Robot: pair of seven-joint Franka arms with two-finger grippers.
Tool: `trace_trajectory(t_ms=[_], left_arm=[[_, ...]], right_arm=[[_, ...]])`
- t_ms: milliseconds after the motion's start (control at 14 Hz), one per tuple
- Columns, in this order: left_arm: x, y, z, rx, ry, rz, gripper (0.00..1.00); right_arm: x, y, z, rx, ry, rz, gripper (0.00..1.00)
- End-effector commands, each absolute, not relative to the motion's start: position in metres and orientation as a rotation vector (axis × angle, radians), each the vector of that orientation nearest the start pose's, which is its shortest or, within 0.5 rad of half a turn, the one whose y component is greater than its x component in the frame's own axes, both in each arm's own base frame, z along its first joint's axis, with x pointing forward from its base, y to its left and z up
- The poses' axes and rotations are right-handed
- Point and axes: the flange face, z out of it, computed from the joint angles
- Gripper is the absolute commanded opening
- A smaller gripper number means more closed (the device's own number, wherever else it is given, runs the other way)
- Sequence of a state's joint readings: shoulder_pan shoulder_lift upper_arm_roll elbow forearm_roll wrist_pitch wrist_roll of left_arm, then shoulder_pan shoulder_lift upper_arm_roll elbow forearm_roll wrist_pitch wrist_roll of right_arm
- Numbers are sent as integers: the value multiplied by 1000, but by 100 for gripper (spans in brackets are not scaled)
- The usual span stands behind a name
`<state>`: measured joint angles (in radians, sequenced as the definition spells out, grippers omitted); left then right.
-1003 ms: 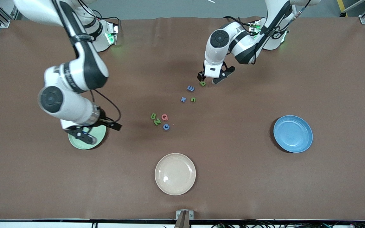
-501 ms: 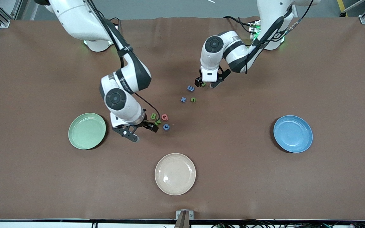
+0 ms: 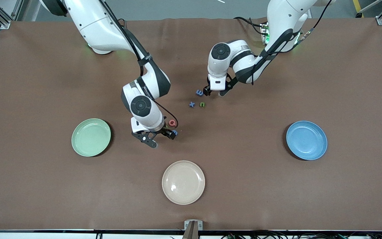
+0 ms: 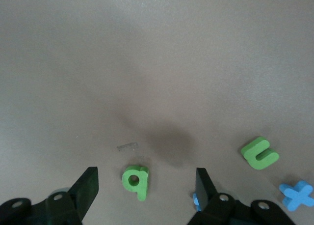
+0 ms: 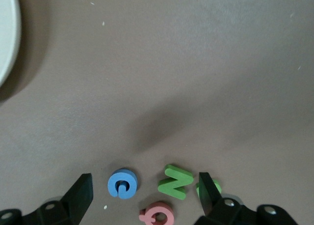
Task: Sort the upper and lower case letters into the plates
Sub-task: 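Grasp the green q with the left gripper while the right gripper grasps blue c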
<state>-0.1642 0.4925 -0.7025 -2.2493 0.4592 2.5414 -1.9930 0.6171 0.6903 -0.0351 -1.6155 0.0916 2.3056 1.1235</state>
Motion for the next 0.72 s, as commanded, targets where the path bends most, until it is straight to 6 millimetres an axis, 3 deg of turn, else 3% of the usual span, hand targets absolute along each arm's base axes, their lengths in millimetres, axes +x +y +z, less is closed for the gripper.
trace_trajectory(t_ms=[0,358,645], left_arm=[[331,-421,184,-2884,-1214,100,86],[332,-423,174,-2874,-1219,139,81],[332,-427,173,-2879,-1215,150,76]], right_arm=[[582,402,208,-2953,1027,12,88],[585,421,186,-2866,1249,11,78],[582,430,182,-2855,1272,10,78]])
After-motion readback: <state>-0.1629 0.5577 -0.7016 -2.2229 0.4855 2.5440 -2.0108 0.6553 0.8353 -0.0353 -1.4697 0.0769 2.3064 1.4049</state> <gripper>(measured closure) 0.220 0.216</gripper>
